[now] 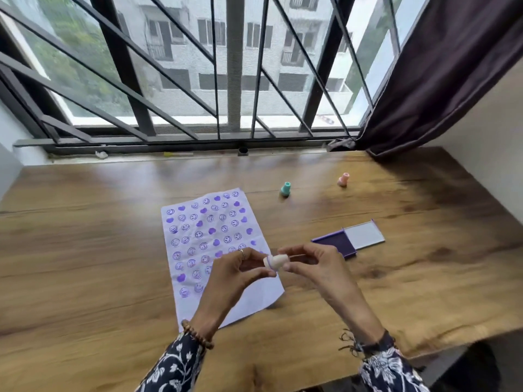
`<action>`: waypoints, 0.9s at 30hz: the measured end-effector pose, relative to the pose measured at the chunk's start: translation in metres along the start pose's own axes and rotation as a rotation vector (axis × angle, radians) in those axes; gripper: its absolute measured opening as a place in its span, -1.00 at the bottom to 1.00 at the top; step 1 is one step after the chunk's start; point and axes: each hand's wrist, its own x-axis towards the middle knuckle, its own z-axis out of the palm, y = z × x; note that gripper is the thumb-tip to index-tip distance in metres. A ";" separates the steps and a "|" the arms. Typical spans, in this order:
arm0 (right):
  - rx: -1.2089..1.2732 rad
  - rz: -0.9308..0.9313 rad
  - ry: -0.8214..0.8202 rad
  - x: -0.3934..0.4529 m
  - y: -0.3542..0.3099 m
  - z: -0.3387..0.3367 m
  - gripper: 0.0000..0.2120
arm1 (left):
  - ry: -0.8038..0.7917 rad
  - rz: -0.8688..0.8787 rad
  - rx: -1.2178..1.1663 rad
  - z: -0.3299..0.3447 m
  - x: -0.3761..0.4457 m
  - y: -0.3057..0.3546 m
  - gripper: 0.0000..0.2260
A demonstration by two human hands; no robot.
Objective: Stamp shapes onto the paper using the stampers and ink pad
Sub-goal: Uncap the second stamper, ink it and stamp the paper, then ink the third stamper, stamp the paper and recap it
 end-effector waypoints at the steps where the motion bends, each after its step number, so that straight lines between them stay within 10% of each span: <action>1: 0.003 -0.007 -0.007 0.001 0.002 -0.006 -0.75 | -0.001 0.003 -0.010 0.006 0.002 0.001 -0.81; 13: 0.120 0.055 0.047 0.045 0.035 -0.073 -0.90 | 0.037 0.068 0.081 0.076 0.049 0.009 -0.84; 27: -0.492 -0.174 0.212 0.173 0.054 -0.129 -0.78 | 0.179 0.227 0.626 0.161 0.197 -0.002 -0.78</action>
